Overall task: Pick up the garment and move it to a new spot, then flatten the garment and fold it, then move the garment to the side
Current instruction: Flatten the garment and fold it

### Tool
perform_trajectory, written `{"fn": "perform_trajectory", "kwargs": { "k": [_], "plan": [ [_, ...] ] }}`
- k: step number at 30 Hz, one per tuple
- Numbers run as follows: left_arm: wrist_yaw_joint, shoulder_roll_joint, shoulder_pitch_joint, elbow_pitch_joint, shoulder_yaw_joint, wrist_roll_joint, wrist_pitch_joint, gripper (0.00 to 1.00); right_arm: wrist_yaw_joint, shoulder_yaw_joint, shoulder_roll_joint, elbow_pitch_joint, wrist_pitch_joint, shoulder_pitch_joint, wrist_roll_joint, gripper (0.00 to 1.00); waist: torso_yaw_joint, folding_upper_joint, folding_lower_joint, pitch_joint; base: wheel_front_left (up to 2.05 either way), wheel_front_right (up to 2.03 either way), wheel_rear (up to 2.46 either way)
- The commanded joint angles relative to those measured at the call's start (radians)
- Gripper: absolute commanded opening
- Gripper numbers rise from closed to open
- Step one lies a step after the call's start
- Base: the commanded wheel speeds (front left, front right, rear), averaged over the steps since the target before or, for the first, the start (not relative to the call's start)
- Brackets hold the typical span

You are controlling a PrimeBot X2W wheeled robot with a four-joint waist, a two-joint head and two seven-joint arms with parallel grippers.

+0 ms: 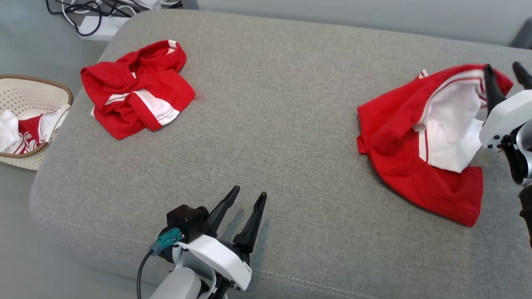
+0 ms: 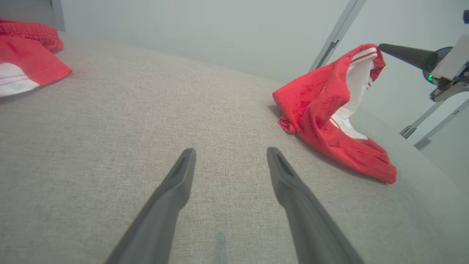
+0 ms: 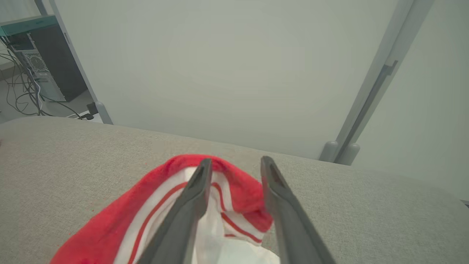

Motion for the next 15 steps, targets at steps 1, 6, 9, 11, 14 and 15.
{"fn": "perform_trajectory", "kwargs": {
  "k": [1,6,9,11,14,15],
  "plan": [
    [-0.004,0.008,-0.032,-0.019,0.028,-0.006,-0.01,1.0,0.004,0.015,0.006,-0.026,-0.019,-0.038,-0.005,1.0,0.003,0.0,0.0,0.005,0.0,0.0,0.0],
    [-0.004,0.008,-0.034,-0.023,0.025,0.005,-0.01,1.0,0.004,0.017,-0.009,0.052,-0.1,-0.035,0.022,1.0,-0.017,0.0,0.0,0.012,0.0,0.0,0.0],
    [-0.004,0.008,-0.04,-0.038,0.027,0.013,-0.01,1.0,0.004,0.017,-0.024,0.074,-0.141,-0.013,0.047,1.0,-0.042,0.0,0.0,0.013,0.0,0.0,0.0],
    [-0.004,0.008,-0.046,-0.047,0.023,0.017,-0.01,1.0,0.004,0.024,-0.027,0.083,-0.161,0.008,0.065,1.0,-0.061,0.0,0.0,0.016,0.0,0.0,0.0],
    [-0.004,0.008,-0.058,-0.058,0.015,0.022,-0.01,1.0,0.004,0.046,-0.022,0.096,-0.171,0.048,0.097,1.0,-0.085,0.0,0.0,0.024,0.0,0.0,0.0],
    [-0.004,0.008,-0.061,-0.06,0.013,0.021,-0.01,1.0,0.004,0.056,-0.019,0.101,-0.172,0.062,0.109,1.0,-0.09,0.0,0.0,0.027,0.0,0.0,0.0]
  ]
}}
